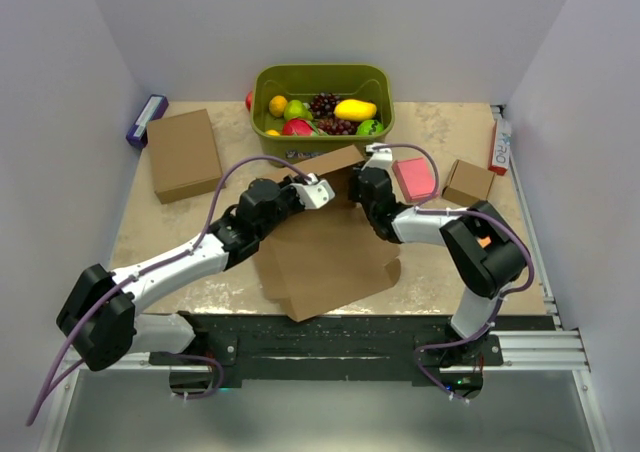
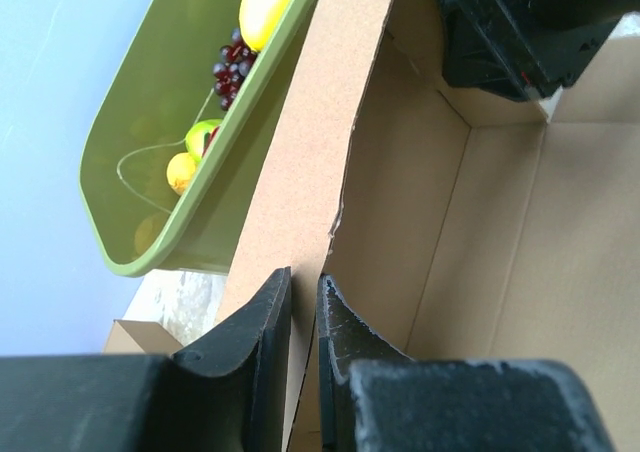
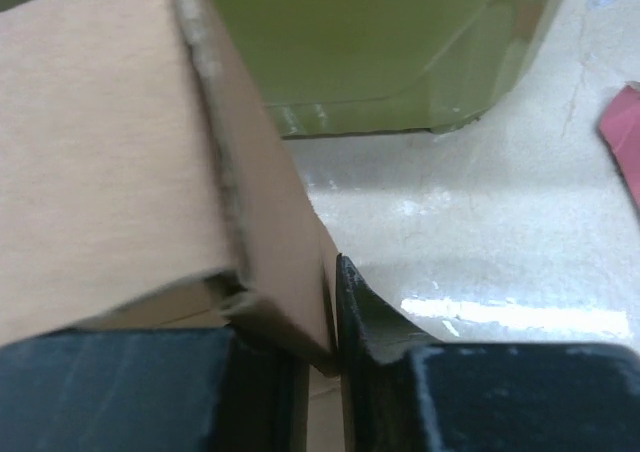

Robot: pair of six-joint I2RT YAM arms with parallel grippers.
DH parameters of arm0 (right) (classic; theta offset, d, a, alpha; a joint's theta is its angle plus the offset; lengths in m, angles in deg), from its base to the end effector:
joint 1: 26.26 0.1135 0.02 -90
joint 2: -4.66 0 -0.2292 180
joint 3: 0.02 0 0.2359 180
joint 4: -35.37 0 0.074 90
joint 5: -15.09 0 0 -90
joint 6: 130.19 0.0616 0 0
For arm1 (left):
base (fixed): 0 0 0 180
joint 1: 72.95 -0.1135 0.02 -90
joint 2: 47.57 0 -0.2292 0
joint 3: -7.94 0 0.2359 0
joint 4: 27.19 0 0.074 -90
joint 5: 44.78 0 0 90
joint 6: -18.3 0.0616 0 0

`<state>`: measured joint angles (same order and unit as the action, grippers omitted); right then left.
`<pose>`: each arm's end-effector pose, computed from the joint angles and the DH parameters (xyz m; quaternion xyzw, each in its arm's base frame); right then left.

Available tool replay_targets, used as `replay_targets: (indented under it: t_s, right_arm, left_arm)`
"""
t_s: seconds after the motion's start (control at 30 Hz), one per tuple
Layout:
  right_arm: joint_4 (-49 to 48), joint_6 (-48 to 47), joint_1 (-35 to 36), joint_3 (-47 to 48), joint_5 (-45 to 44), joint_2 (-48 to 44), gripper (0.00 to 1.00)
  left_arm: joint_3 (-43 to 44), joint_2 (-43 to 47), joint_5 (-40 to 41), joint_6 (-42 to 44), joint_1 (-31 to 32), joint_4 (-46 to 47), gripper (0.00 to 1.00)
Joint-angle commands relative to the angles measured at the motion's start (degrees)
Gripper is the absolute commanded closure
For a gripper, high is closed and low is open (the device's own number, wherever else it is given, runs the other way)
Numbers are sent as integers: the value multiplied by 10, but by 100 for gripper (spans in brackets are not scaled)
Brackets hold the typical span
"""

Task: Fold the paper box

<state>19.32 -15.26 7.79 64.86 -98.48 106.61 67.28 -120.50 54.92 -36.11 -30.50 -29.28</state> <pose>0.3265 0.1909 0.1487 0.0511 0.8135 0.1263 0.5654 0.2370 -0.2027 0.2408 0.4603 0.6491 0.0312 0.6048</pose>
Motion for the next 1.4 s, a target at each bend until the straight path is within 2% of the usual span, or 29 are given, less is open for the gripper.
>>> replay_targets:
  t_s: [0.0,0.1,0.27,0.47,0.53,0.67,1.1,1.27,1.37]
  right_arm:
    - [-38,36,-35,-47,-25,-9,73]
    - [-73,17,-35,-65,-2,-16,63]
    - [-130,-15,-39,-91,39,-32,55]
    - [-175,-39,-55,-121,77,-52,36]
    - [-191,-52,-58,-129,91,-61,32]
    - [-215,-80,-57,-141,107,-84,30]
    - [-238,-114,-58,-109,137,-48,36]
    - [-249,-117,-57,-102,136,-32,45]
    - [-259,-113,-57,-102,129,-27,57]
  left_arm:
    - [5,1,-20,-37,10,-53,100]
    - [7,3,-28,-37,10,-59,100]
    - [8,6,-31,-37,10,-65,100]
    - [8,5,-27,-35,10,-70,100]
    - [8,5,-27,-35,10,-71,100]
    - [8,6,-26,-35,10,-73,100]
    - [10,4,-28,-35,10,-74,100]
    - [10,4,-29,-35,10,-74,100]
    - [10,2,-31,-36,10,-74,100]
